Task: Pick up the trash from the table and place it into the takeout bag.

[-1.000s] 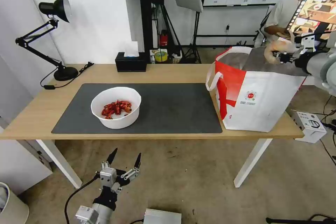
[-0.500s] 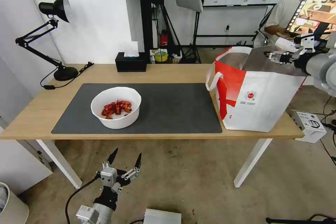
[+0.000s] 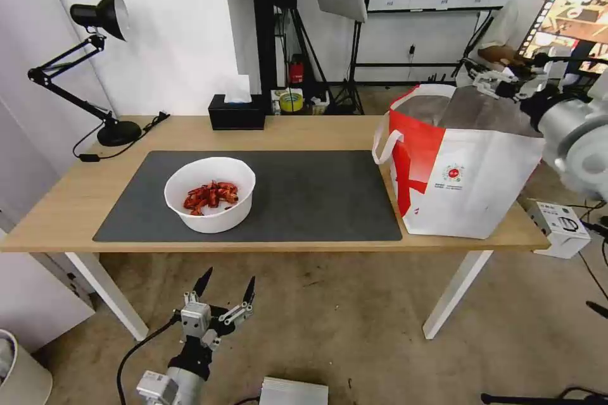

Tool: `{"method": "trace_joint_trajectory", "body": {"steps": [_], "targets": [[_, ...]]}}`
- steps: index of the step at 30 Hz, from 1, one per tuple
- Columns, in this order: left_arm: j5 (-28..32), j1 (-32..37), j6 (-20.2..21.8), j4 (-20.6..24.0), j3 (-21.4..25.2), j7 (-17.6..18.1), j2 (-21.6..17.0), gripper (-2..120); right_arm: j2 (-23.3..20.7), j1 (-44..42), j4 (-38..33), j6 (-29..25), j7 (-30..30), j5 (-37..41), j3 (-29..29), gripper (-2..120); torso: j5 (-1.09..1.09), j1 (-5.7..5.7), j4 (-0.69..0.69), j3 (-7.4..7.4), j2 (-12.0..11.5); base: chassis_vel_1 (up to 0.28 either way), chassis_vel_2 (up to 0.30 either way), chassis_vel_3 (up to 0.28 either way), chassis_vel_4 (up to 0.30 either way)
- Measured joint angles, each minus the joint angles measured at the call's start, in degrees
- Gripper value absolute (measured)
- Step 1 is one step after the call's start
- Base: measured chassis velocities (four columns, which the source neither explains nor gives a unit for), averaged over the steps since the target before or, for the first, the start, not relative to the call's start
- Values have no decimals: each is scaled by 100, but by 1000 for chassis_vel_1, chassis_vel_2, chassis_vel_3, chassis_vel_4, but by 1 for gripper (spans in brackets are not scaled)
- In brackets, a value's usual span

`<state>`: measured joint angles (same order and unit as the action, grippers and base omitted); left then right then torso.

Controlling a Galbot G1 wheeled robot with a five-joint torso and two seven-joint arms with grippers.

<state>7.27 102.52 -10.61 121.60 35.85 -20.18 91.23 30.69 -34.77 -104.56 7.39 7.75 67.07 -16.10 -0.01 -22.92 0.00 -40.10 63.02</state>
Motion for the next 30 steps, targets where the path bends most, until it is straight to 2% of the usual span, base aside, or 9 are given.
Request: {"method": "trace_joint_trajectory", "body": {"steps": [2, 4, 9, 18, 21, 26, 29, 30], "targets": [[8, 5, 17, 24, 12, 3, 0, 100, 39, -36, -50, -159, -35, -76, -3, 100, 0, 0, 0, 0, 0, 0, 0, 0, 0], [59, 21, 91, 145, 103, 23, -5, 100, 247, -222, -335, -731, -156, -414, -9, 100, 0, 0, 1, 0, 0, 0, 0, 0, 0], [112, 8, 126, 219, 196, 51, -23, 100, 428, -497, -716, -1091, -357, -835, 30, 100, -1, 0, 1, 0, 0, 0, 0, 0, 0], [232, -66, 265, 271, 354, 212, -183, 100, 716, -1422, -1244, -1369, -417, -1499, 30, 100, -1, 0, 0, 0, 0, 0, 0, 0, 0], [229, -81, 438, 290, 462, 526, -287, 100, 1028, -2083, -1430, -1565, -374, -2209, -2, 100, -1, 0, 0, 0, 0, 0, 0, 0, 0], [263, -129, 477, 302, 585, 677, -316, 100, 1337, -2686, -1476, -1695, -363, -2751, -2, 100, -1, 0, 1, 0, 0, 0, 0, 0, 0], [348, -173, 502, 325, 650, 729, -332, 100, 1754, -3312, -1400, -1834, -311, -3292, -16, 100, 0, 1, 0, 0, 0, 0, 0, 0, 0], [348, -173, 502, 325, 650, 729, -332, 100, 1754, -3312, -1400, -1834, -311, -3292, -16, 100, 0, 1, 0, 0, 0, 0, 0, 0, 0]]}}
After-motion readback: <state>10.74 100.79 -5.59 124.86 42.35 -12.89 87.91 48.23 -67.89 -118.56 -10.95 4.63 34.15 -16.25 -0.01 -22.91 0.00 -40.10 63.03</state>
